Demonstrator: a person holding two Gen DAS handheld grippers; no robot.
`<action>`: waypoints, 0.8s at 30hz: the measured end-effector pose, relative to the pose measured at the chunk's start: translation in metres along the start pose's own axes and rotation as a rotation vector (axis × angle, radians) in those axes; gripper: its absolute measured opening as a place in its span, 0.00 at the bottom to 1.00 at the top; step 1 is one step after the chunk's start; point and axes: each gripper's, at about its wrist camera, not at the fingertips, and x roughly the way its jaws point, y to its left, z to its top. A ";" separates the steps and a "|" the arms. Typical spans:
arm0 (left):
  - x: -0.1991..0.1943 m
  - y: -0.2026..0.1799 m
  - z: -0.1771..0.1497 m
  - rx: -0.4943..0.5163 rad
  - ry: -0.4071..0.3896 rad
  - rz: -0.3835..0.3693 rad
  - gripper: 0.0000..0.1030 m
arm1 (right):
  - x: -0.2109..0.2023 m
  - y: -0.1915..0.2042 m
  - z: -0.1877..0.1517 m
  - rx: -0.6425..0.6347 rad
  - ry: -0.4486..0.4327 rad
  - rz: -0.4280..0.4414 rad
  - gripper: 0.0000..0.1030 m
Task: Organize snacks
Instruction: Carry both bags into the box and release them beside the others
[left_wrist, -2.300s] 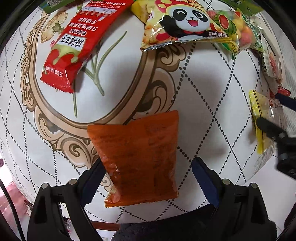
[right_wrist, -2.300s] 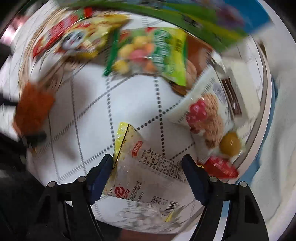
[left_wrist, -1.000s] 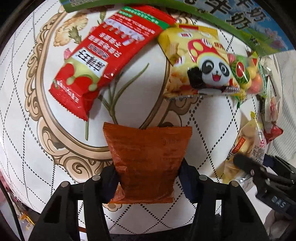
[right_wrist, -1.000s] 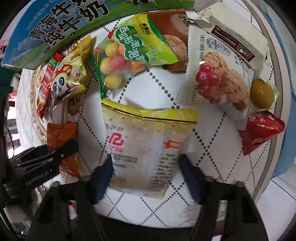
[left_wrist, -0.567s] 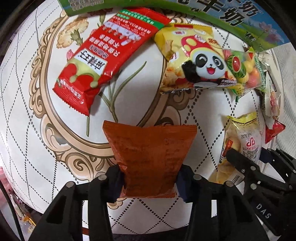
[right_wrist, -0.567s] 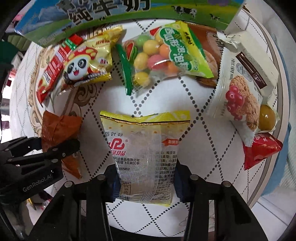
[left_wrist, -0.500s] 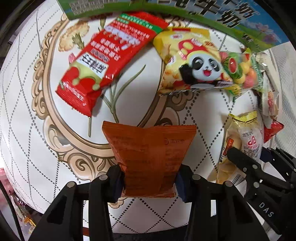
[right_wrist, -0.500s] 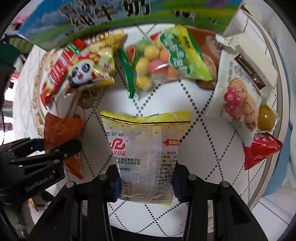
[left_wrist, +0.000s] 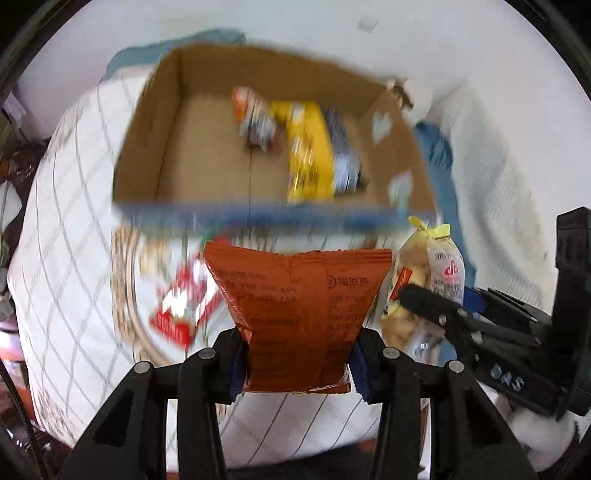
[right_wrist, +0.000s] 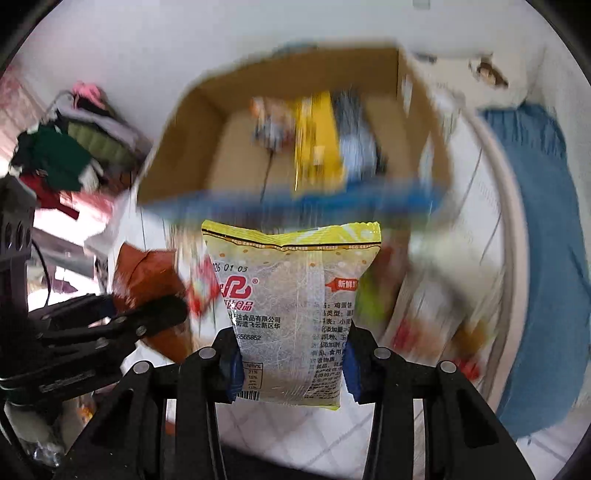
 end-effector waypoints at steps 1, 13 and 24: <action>-0.003 -0.002 0.021 0.001 -0.022 0.010 0.41 | 0.002 -0.001 0.017 -0.004 -0.024 -0.015 0.43; 0.063 0.035 0.188 -0.059 0.040 0.180 0.42 | 0.095 -0.028 0.209 -0.070 0.021 -0.171 0.43; 0.101 0.064 0.227 -0.124 0.078 0.237 0.72 | 0.177 -0.050 0.253 -0.051 0.127 -0.234 0.92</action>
